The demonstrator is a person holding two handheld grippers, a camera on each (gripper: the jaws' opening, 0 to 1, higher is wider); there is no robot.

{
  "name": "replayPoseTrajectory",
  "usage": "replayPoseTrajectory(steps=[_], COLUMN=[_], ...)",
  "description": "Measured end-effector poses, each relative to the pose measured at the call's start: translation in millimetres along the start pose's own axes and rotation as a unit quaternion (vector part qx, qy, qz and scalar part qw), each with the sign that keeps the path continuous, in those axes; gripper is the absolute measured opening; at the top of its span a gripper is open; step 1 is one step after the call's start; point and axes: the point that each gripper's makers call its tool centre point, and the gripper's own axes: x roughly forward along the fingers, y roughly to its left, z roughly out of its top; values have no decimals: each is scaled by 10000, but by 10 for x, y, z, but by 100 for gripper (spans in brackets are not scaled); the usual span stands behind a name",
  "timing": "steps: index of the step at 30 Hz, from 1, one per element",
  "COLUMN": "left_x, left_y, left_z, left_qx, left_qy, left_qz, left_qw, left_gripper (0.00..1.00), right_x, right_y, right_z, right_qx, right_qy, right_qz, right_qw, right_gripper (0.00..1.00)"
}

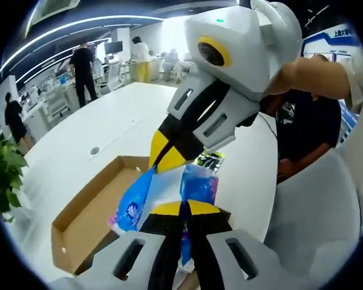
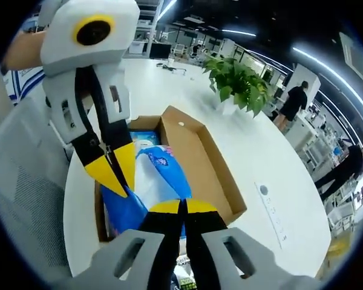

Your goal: Operate the shoe box by opening the lid, removing the specified soft item, and placing it in the target area until the item is outside and the box remains undamaged.

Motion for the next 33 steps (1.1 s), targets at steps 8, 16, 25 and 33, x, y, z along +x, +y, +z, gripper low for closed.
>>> replayPoseTrajectory(steps=[8,16,25,33], left_x=[180,423,696,932], left_y=[-201,-434,-636,-779], left_z=[207,431,640,759], left_qx=[152,361,613,662], left_qy=[-76,-98,-40,-28], left_qz=[-219,-505,-752,-908], left_qw=[9996,9980,9953,9937], left_gripper=[0,0,0,0], right_x=[-239,-458,-701,-865], right_y=[-85,-188,-299,-375], right_z=[-235,-514,-845,-1099], right_qx=[108,317,537,681], right_qy=[108,182,278,342], right_qz=[-97,-235,-375,-448], right_qw=[9998,9991,9975,9961], right_gripper=[0,0,0,0])
